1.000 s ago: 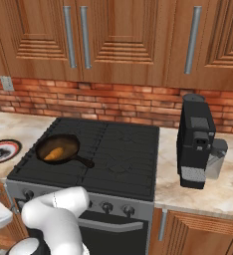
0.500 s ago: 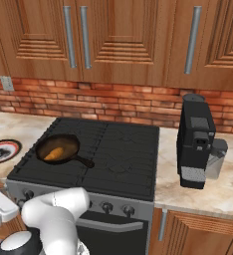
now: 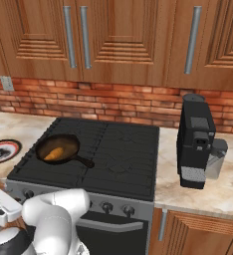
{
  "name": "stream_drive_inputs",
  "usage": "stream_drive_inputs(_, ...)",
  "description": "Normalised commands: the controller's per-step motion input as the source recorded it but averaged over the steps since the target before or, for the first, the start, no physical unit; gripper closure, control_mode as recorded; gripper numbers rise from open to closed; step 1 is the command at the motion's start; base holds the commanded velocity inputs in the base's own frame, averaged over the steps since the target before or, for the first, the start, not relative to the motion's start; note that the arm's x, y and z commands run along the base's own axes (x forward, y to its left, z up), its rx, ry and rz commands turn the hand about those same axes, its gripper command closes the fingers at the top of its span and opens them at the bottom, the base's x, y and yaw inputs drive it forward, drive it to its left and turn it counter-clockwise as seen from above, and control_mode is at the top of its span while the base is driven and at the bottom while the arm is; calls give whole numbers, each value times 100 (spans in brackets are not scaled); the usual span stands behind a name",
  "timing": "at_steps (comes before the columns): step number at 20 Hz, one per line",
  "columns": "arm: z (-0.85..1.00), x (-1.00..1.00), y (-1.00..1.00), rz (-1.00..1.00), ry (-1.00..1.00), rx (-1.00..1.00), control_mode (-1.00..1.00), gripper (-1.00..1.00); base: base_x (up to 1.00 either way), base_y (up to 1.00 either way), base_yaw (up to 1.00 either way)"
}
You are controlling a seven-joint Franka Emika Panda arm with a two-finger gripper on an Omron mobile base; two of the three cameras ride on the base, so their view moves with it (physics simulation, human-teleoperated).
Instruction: Pick the croissant and place it on the pan. Then turn on the stove to warm the croissant.
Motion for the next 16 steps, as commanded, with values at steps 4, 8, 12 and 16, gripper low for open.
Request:
stream_drive_inputs(4, -19, 0, 0, 0, 0, -1, -100, -100, 0, 0, 0)
stream_drive_inputs(8, -21, 0, 0, 0, 0, -1, -100, -100, 0, 0, 0)
stream_drive_inputs(12, -15, 0, 0, 0, 0, 0, -100, -100, 0, 0, 0)
stream_drive_inputs(16, -10, 1, 0, 1, 0, 0, -100, -100, 0, 0, 0)
